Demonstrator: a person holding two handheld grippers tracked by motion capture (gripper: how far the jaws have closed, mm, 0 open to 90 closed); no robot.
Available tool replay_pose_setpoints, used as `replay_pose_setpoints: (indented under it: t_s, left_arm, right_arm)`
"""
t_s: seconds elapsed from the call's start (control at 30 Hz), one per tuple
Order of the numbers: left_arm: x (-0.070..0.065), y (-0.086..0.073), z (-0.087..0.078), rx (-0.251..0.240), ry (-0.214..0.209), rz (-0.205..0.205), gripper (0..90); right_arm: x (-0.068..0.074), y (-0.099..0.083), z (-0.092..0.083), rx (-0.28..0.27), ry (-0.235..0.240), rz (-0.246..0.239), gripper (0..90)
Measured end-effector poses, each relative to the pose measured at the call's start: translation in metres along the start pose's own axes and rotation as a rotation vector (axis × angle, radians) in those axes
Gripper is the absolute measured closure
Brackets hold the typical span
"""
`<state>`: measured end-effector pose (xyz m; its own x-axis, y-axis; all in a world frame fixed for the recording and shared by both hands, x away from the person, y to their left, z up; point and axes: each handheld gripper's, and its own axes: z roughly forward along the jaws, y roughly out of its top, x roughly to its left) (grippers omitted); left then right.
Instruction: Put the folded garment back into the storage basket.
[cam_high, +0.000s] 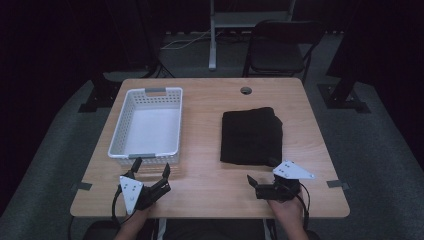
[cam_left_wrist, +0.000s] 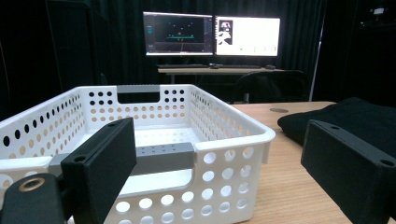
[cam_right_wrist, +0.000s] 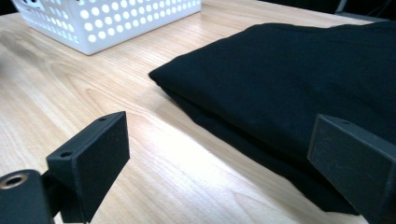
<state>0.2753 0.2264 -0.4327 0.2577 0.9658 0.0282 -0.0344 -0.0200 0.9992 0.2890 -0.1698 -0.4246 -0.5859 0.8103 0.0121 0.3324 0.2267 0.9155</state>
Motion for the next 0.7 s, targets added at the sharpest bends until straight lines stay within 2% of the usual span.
replay_pose_setpoints:
  t_s: [0.2, 0.27, 0.7]
  left_arm:
    - [0.0, 0.0, 0.0, 0.002, -0.002, 0.002, 11.7]
    - [0.0, 0.0, 0.0, 0.004, -0.002, 0.002, 11.7]
    - [0.0, 0.0, 0.0, 0.002, 0.0, 0.002, 11.7]
  right_arm:
    - [0.002, 0.002, 0.0, -0.011, 0.028, 0.024, 5.7]
    - [0.002, 0.004, -0.003, -0.032, 0.036, 0.034, 5.7]
    - [0.002, 0.023, -0.019, -0.095, -0.001, 0.001, 6.5]
